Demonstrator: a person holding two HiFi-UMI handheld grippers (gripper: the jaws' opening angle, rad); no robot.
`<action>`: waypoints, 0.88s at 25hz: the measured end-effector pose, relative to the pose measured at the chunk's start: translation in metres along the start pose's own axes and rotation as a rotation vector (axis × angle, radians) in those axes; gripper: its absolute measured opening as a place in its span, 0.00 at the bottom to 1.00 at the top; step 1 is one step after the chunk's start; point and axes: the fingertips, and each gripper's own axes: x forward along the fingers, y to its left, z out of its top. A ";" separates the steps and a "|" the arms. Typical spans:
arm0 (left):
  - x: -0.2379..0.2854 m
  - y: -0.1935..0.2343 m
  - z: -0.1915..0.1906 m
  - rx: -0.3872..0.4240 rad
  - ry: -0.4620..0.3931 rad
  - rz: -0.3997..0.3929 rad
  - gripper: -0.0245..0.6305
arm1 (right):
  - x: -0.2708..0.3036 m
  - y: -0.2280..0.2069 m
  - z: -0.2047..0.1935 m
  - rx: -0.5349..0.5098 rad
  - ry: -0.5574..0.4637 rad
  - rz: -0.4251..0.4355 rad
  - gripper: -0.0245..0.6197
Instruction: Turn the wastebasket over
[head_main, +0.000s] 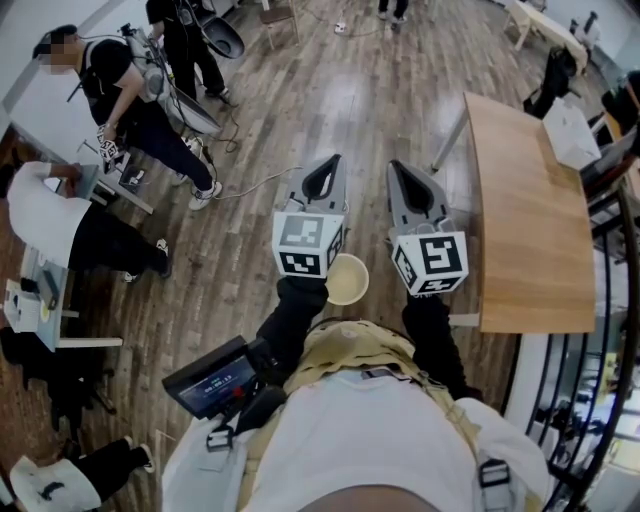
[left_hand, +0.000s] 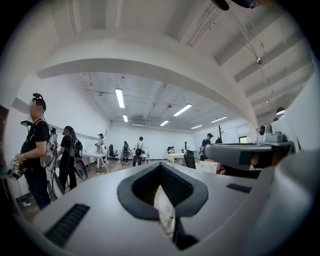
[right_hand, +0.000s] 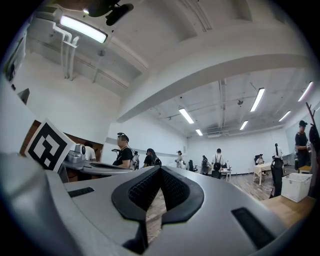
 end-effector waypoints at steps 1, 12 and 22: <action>0.000 0.000 -0.001 -0.001 0.003 0.000 0.04 | 0.000 0.000 0.000 -0.001 0.001 0.002 0.07; 0.004 0.009 -0.007 -0.012 0.016 0.003 0.04 | 0.009 0.003 -0.005 -0.010 0.010 0.007 0.07; 0.008 0.007 -0.010 -0.016 0.018 -0.014 0.04 | 0.010 0.001 -0.013 0.000 0.029 0.006 0.07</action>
